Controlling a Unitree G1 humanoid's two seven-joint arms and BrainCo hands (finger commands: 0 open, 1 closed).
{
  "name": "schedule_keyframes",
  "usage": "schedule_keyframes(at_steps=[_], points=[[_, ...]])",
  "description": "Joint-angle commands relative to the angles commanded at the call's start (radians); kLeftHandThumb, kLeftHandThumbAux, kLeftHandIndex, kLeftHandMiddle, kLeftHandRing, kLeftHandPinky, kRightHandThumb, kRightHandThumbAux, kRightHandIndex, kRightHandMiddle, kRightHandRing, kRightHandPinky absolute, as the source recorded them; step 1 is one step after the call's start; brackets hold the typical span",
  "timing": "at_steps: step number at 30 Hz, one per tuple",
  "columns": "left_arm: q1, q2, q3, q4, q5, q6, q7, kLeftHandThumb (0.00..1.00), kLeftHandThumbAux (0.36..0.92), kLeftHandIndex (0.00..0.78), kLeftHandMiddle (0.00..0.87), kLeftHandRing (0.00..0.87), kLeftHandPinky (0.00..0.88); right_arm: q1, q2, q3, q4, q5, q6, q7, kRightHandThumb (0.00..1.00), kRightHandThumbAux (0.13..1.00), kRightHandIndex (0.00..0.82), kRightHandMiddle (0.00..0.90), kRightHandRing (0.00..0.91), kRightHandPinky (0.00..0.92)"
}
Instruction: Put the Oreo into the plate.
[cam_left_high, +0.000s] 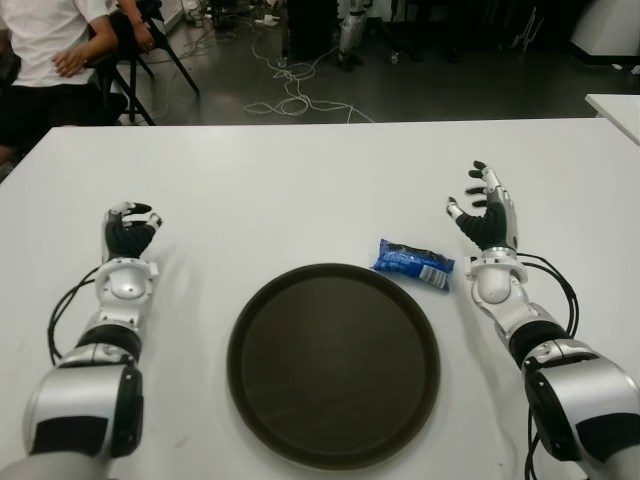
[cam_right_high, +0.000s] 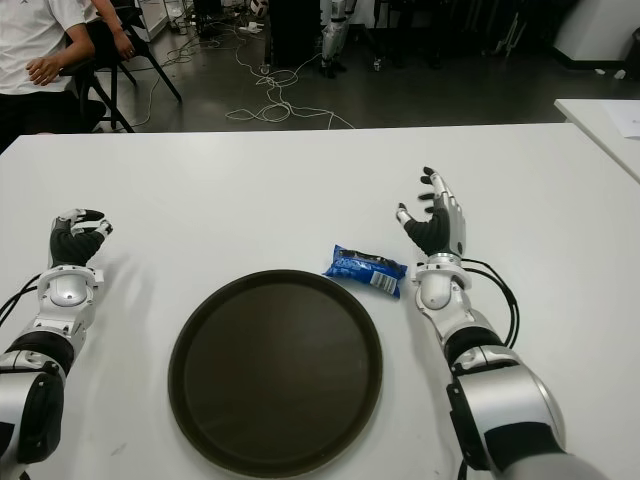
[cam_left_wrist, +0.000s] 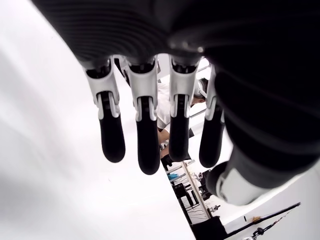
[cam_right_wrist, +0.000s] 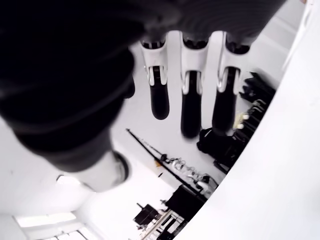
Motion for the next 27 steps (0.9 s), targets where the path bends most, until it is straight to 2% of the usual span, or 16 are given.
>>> schedule_keyframes(at_steps=[5,9,13,17,27], points=[[0.000,0.001,-0.007,0.001,0.009,0.002,0.009,0.677,0.718,0.399,0.311,0.351,0.361,-0.001,-0.019,0.038,-0.003,-0.022,-0.025,0.079,0.456,0.734,0.141,0.201,0.222,0.217],[0.000,0.002,-0.011,0.002,0.014,0.006,0.013,0.675,0.719,0.399,0.317,0.355,0.363,-0.003,-0.036,0.060,-0.006,-0.031,-0.039,0.171,0.412,0.725,0.108,0.158,0.175,0.187],[0.000,0.003,-0.013,0.002,0.017,0.009,0.015,0.675,0.719,0.399,0.316,0.354,0.365,-0.003,-0.041,0.066,-0.009,-0.026,-0.043,0.209,0.375,0.714,0.089,0.138,0.153,0.156],[-0.001,0.004,-0.017,0.002,0.022,0.014,0.017,0.675,0.719,0.399,0.310,0.348,0.362,-0.003,-0.047,0.071,-0.014,-0.024,-0.054,0.253,0.347,0.706,0.080,0.134,0.159,0.198],[-0.004,0.005,-0.025,0.003,0.034,0.042,0.022,0.672,0.720,0.398,0.291,0.327,0.344,-0.003,-0.062,0.084,-0.024,-0.028,-0.075,0.293,0.286,0.682,0.079,0.149,0.172,0.216]])
